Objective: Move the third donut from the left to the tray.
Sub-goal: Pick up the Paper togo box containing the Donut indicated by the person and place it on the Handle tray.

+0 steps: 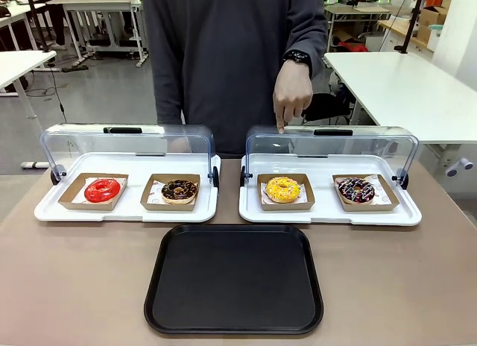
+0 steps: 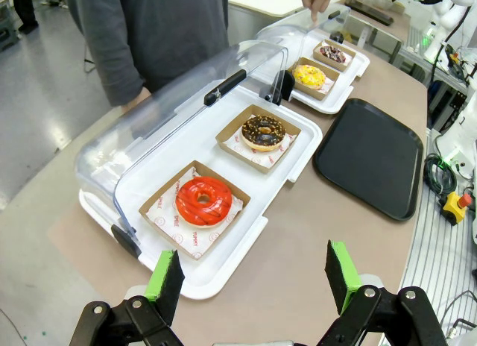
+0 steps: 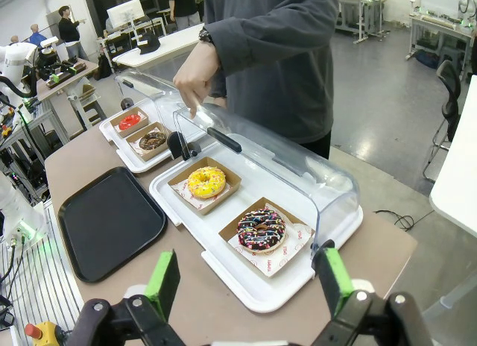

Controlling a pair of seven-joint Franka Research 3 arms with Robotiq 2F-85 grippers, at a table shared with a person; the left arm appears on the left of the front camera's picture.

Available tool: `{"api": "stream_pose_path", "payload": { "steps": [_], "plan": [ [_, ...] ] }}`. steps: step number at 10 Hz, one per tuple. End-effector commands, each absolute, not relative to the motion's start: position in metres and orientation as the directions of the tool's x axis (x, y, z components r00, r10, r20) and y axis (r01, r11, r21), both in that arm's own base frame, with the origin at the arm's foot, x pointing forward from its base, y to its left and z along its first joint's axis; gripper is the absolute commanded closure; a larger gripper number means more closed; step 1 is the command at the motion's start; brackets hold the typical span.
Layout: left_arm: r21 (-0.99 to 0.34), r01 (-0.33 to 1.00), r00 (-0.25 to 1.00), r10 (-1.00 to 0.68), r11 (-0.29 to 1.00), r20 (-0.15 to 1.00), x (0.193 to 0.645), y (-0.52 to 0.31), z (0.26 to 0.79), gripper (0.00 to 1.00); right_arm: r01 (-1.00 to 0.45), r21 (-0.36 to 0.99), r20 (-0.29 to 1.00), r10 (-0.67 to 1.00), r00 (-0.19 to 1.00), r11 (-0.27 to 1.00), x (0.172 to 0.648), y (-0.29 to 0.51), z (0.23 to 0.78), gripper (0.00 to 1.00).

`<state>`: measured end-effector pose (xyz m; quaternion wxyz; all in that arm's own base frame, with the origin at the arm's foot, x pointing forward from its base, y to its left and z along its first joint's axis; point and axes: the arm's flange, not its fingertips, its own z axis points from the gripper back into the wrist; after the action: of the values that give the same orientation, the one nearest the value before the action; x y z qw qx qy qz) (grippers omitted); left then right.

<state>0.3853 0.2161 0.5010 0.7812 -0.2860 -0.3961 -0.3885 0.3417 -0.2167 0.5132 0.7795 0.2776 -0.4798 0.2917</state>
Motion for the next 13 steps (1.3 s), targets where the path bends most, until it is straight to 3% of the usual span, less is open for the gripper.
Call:
{"api": "stream_pose_path", "payload": {
  "steps": [1,4,8,11,13],
  "plan": [
    [-0.139,0.833,0.384,-0.380,0.535,0.841,0.385,0.216,0.502,0.00,-0.746,0.111,0.896,0.259,0.361,0.656,0.347,-0.199,0.527,0.00],
    [-0.139,0.833,0.384,-0.380,0.535,0.841,0.385,0.216,0.502,0.00,-0.836,-0.024,0.804,0.507,0.310,0.549,0.368,-0.113,0.566,0.00],
    [-0.139,0.833,0.384,-0.380,0.535,0.841,0.385,0.216,0.502,0.00,-0.929,-0.227,0.504,0.852,0.145,0.292,0.371,0.035,0.546,0.00],
    [-0.139,0.833,0.384,-0.380,0.535,0.841,0.385,0.216,0.502,0.00,-0.950,-0.270,0.367,0.929,0.050,0.157,0.370,0.096,0.499,0.00],
    [-0.139,0.833,0.384,-0.380,0.535,0.841,0.385,0.216,0.502,0.00,-0.944,-0.294,0.345,0.938,0.042,0.151,0.367,0.114,0.474,0.00]
  ]
}}
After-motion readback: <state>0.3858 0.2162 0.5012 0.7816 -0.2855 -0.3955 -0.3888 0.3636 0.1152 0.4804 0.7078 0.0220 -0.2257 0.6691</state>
